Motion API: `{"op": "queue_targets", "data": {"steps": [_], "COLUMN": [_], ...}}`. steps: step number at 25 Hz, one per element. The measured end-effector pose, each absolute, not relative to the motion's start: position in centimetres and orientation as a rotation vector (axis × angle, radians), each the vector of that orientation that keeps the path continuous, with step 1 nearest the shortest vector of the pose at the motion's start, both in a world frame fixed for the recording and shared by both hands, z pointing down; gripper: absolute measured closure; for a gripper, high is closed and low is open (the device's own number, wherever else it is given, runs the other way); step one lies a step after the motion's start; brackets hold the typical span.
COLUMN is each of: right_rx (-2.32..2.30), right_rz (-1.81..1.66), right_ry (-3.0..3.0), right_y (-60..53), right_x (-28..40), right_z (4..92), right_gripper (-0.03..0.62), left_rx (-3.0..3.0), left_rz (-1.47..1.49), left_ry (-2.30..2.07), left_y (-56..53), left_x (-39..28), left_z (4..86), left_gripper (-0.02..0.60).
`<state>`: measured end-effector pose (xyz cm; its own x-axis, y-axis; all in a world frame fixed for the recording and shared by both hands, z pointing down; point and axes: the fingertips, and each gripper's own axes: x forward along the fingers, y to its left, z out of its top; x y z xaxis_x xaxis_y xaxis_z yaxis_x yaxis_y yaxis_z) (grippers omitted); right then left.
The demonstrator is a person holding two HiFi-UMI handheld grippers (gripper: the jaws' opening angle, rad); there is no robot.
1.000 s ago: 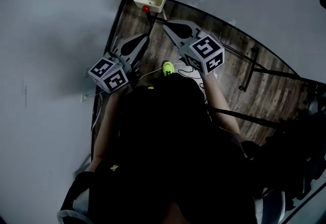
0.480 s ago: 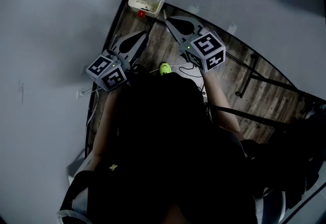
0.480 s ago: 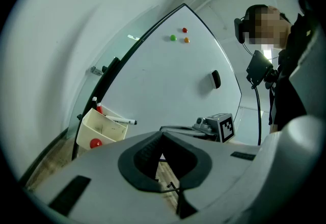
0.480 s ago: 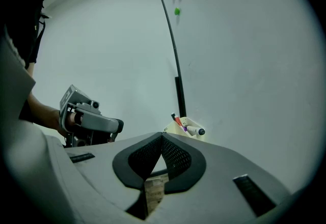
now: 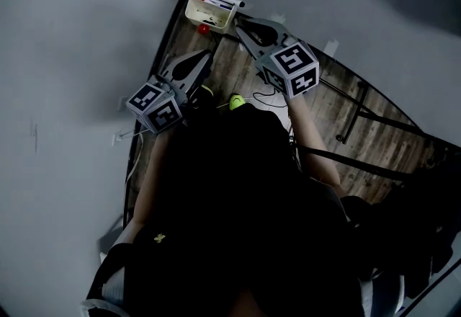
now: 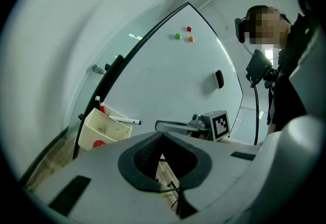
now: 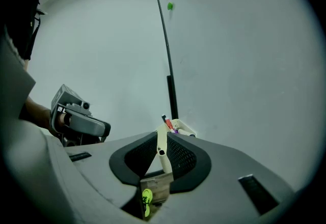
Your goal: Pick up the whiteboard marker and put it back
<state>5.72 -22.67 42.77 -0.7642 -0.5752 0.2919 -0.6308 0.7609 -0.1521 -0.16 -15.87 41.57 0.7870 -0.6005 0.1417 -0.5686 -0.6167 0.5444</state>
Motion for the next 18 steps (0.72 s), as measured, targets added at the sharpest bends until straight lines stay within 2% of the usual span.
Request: {"op": "queue_targets", "data": {"steps": [11, 18], "right_rx": [1.064, 1.131], "right_rz": [0.368, 0.401], "right_ry": [-2.672, -2.631], "right_y": [-25.4, -27.7], "right_x": [5.9, 5.5], "right_z": [43.0, 43.6], "right_gripper": [0.394, 0.367], "left_rx": [2.403, 2.404], "left_rz": [-0.066, -0.055], "left_ry": [-0.806, -0.751], "left_y": [-17.4, -20.0], "left_x": [-0.9, -2.0], "left_z": [41.1, 41.2], "left_gripper": [0.578, 0.578]}}
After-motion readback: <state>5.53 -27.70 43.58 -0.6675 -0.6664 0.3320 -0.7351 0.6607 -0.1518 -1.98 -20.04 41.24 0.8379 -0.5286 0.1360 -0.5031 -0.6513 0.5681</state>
